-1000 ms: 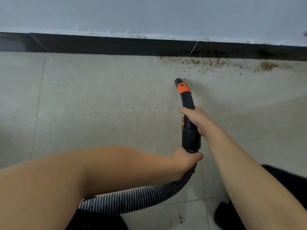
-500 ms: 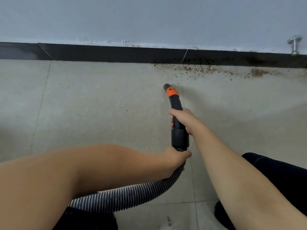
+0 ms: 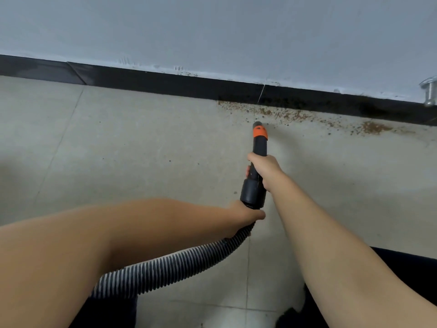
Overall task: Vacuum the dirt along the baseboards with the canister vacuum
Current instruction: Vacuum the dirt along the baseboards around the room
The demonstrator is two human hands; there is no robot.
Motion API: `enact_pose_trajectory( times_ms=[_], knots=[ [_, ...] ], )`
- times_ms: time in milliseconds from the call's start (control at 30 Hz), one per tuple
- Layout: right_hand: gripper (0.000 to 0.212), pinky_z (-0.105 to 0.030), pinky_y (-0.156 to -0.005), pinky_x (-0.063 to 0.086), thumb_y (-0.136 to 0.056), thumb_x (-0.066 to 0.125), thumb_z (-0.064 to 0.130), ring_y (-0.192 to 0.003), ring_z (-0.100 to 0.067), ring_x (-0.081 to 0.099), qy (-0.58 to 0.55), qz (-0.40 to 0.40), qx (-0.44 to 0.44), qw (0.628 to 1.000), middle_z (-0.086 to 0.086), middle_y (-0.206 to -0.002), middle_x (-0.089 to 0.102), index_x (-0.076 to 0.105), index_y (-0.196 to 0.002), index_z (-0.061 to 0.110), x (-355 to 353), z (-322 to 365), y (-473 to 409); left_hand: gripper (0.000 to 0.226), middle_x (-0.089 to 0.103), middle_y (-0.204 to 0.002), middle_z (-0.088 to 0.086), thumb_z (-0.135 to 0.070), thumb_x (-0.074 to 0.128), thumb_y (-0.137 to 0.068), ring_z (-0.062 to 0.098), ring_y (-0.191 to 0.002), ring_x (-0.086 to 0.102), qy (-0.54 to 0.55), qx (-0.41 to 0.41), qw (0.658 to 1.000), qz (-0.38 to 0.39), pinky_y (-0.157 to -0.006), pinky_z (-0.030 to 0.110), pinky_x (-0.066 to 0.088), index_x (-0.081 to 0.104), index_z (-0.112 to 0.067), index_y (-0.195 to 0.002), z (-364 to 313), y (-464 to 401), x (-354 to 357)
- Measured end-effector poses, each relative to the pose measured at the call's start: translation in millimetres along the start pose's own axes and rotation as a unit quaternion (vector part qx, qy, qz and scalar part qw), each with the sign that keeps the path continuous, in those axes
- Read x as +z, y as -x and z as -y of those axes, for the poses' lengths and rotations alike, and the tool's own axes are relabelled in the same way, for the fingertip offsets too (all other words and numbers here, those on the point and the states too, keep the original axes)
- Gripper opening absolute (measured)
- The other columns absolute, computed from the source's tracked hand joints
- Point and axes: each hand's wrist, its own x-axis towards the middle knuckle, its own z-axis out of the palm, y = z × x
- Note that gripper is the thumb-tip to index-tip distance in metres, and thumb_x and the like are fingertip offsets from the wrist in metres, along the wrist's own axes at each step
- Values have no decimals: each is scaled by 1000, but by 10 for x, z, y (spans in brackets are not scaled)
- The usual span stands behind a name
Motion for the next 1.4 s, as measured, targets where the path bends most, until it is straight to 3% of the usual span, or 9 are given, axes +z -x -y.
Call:
enact_pose_trajectory(
  times_ms=[133, 233, 500, 667, 800, 967, 1100, 1233, 1400],
  knots=[
    [14, -30, -53, 49, -83, 56, 8, -42, -21, 51, 73, 111, -8, 991, -9, -57, 53, 46, -93, 8, 235, 51, -9, 19, 51, -66, 6, -19, 67, -79, 19, -53, 52, 64, -6, 995, -70, -51, 26, 51, 51, -13, -88, 127, -7, 18],
    [14, -33, -56, 49, -83, 56, 7, -43, -21, 51, 82, 145, -11, 986, -9, -57, 53, 46, -94, 8, 354, 129, -33, 19, 54, -66, 5, -22, 68, -79, 17, -53, 54, 86, -7, 988, -126, -47, 22, 50, 54, -13, -88, 83, 0, -25],
    [15, -37, -61, 49, -81, 56, 11, -43, -21, 49, 23, 71, 2, 997, -7, -55, 52, 45, -93, 9, 61, 31, -49, 27, 54, -67, 5, -22, 69, -78, 17, -56, 55, 40, -12, 994, -102, -49, 24, 49, 55, -9, -98, 18, 61, 109],
    [13, -30, -52, 48, -80, 55, 9, -38, -19, 47, -22, 10, 2, 1000, -4, -48, 51, 44, -87, 11, -306, -101, -69, 20, 55, -68, 4, -24, 67, -79, 15, -55, 53, -8, 14, 998, -55, -51, 23, 49, 52, -18, -90, 74, -32, 326],
    [12, -28, -49, 47, -81, 55, 10, -39, -19, 48, -51, -19, 4, 999, -5, -52, 51, 45, -85, 11, -484, -165, -73, 26, 53, -69, 5, -22, 66, -79, 14, -52, 50, -24, 27, 999, -40, -47, 21, 45, 52, -13, -99, 57, -60, 406],
    [11, -28, -49, 48, -82, 56, 11, -42, -20, 49, 18, 66, 19, 998, -6, -51, 52, 47, -89, 10, -461, -280, 128, 17, 48, -65, 3, -17, 64, -80, 13, -49, 46, 40, 13, 999, 7, -46, 20, 43, 49, -13, -88, 266, 124, 546],
    [12, -28, -49, 49, -83, 56, 11, -42, -19, 49, 64, 111, 13, 992, -4, -49, 53, 47, -91, 10, -315, -219, 146, 16, 46, -63, 3, -14, 63, -81, 15, -52, 45, 86, 31, 996, -12, -49, 22, 43, 47, -12, -85, 330, 133, 531],
    [14, -28, -47, 48, -83, 56, 10, -41, -20, 48, 49, 97, 1, 994, -5, -48, 53, 47, -93, 9, -203, -178, 69, 17, 48, -65, 4, -15, 64, -80, 16, -55, 47, 87, 29, 995, -26, -52, 25, 45, 50, -13, -88, 276, 54, 395],
    [13, -28, -46, 47, -83, 56, 8, -40, -20, 47, -43, 25, 15, 999, -7, -54, 51, 45, -89, 10, -274, -119, -66, 21, 51, -68, 4, -19, 66, -79, 16, -55, 49, 25, 27, 999, -32, -50, 23, 45, 53, -14, -95, 124, -68, 278]
  ],
)
